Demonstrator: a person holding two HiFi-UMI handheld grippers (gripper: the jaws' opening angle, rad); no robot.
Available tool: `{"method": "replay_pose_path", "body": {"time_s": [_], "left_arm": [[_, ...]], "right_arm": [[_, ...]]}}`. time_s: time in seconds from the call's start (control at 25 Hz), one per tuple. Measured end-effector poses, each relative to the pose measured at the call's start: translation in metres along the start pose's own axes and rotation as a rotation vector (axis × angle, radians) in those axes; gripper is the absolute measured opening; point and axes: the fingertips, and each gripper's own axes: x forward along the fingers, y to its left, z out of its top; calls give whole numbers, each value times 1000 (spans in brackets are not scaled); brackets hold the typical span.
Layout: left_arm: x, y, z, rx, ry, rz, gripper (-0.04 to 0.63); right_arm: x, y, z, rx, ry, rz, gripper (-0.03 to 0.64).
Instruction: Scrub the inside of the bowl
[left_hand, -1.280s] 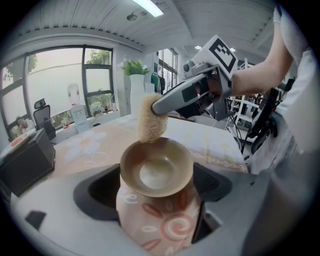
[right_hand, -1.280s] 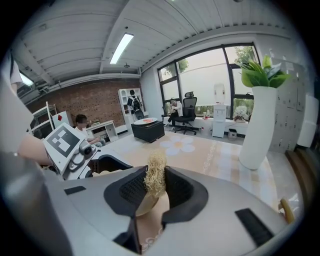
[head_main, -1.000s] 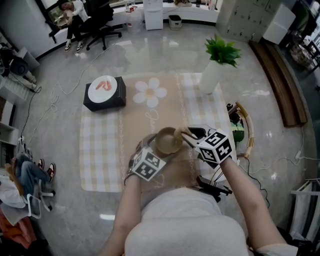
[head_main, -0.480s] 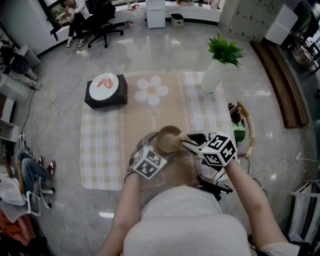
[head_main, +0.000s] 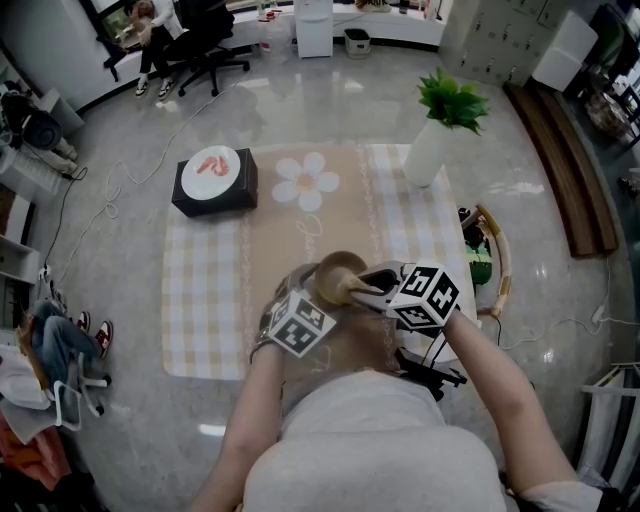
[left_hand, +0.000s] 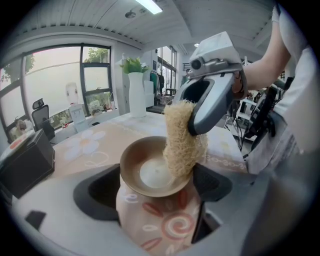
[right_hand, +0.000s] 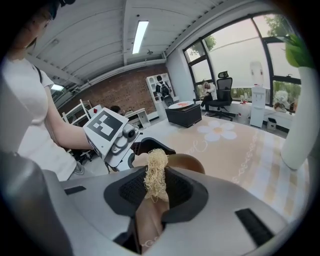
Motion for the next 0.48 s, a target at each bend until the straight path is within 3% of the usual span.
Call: {"method": "replay_pose_path", "body": {"time_s": [0.48], "left_arm": [[1,0,-1,12,16,-5,436]], "right_arm": [[21,5,7,-1,10,58,92]]}}
